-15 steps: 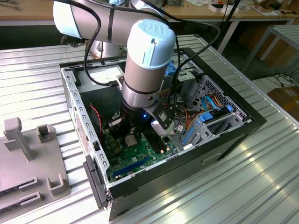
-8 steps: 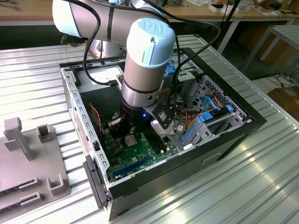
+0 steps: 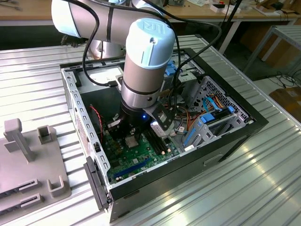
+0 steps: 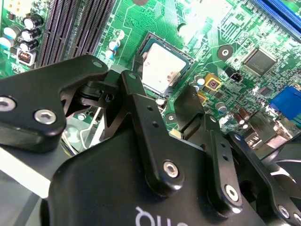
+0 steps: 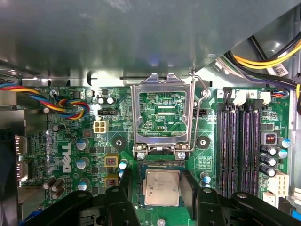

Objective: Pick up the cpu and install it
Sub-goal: 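Place the cpu into insertion slot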

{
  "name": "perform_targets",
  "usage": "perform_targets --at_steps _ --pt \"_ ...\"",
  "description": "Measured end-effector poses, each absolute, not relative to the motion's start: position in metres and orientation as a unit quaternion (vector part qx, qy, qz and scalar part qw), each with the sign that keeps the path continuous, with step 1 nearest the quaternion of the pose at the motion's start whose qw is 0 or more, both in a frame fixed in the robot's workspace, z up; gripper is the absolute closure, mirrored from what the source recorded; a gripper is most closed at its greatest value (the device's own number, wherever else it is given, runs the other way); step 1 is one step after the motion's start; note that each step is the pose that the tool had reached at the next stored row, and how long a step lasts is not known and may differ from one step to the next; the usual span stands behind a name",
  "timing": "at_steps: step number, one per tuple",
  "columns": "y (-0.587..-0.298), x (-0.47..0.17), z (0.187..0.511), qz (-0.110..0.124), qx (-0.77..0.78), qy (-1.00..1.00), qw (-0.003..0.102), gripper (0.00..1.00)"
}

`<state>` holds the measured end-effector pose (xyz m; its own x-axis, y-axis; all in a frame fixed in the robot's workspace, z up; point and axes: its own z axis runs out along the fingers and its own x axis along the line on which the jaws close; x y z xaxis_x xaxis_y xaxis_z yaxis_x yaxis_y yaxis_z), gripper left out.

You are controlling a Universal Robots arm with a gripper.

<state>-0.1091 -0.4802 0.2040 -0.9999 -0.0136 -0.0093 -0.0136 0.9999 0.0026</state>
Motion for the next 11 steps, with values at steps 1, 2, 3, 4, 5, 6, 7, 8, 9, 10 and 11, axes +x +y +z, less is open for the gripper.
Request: perform_targets --at_steps 1,2,3,4,5,6,7,8,9,10,11 --pt "-0.4802 -0.1094 0.204 0.001 -0.007 1.0 0.005 0.46" --pt "-0.4802 -0.1097 0.2041 0.001 -0.007 1.0 0.005 0.46" --pt "-0.4802 -0.1099 0.204 0.001 -0.007 1.0 0.005 0.46" --pt "-0.4802 -0.11 0.204 0.001 -0.007 1.0 0.005 0.46" --pt "-0.4802 -0.1102 0.204 0.001 -0.007 1.0 0.005 0.46" --pt "-0.4802 -0.1103 0.204 0.001 -0.007 1.0 0.005 0.46" --pt "-0.4802 -0.1105 0.204 0.001 -0.007 1.0 0.005 0.46" --pt "-0.4802 -0.1107 0.204 0.001 -0.007 1.0 0.005 0.46" --pt "-0.4802 -0.1109 0.204 0.001 -0.007 1.0 0.005 0.46" --pt "-0.4802 -0.1113 0.204 0.001 -0.007 1.0 0.005 0.46" --pt "-0.4802 -0.1115 0.204 0.001 -0.007 1.0 0.005 0.46"
